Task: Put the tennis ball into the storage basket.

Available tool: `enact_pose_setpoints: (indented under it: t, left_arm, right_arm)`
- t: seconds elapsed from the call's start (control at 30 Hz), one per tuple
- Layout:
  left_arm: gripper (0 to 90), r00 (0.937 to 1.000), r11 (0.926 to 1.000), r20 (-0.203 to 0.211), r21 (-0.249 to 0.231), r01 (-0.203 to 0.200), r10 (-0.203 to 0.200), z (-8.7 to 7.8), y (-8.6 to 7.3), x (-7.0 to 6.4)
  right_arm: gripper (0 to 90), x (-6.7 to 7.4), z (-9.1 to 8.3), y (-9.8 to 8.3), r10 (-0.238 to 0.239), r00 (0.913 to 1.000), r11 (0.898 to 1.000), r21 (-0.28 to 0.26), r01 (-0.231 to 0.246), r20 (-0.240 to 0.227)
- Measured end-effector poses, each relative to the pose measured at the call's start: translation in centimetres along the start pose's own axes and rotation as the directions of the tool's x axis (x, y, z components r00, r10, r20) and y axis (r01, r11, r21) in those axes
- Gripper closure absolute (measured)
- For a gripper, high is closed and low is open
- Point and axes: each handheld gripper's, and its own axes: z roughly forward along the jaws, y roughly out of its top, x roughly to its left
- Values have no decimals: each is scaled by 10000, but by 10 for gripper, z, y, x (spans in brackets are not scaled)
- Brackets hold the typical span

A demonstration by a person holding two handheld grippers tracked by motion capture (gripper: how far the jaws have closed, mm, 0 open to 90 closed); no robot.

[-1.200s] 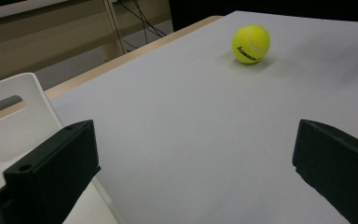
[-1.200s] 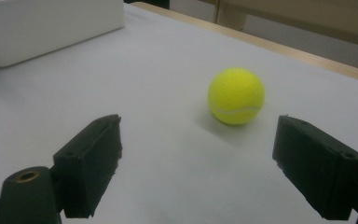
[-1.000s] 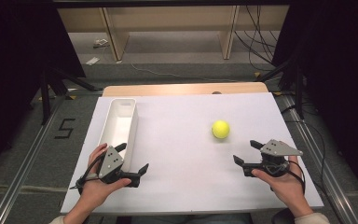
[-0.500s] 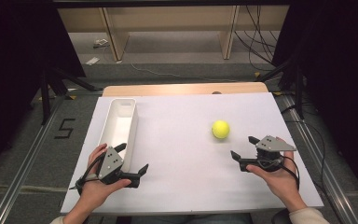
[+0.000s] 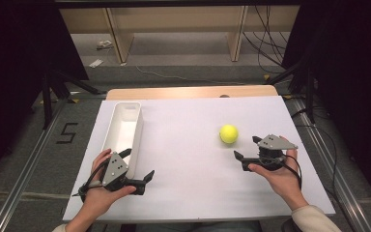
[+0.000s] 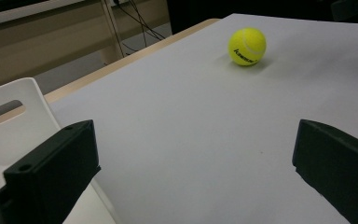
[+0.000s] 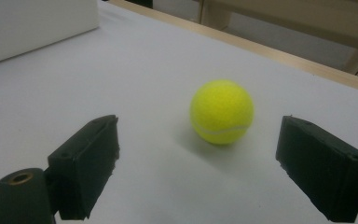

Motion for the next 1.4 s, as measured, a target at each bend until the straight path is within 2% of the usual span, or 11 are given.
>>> enact_pose_setpoints:
  t: [0.53, 1.1, 1.4]
  left_arm:
    - [0, 10000, 10000, 34, -13, 12, -12, 0, 0, 0]
    - [0, 10000, 10000, 6, -51, 67, -67, -1, 0, 1]
    - [0, 10000, 10000, 15, -35, 43, -43, -1, 0, 1]
  right_arm:
    - [116, -5, 21, 6, 27, 9999, 9998, 197, -29, 119]
    - [103, -13, 56, 10, 114, 9992, 9970, 767, -143, 379]
    - [97, -15, 70, 11, -10, 9989, 9951, 984, -37, 477]
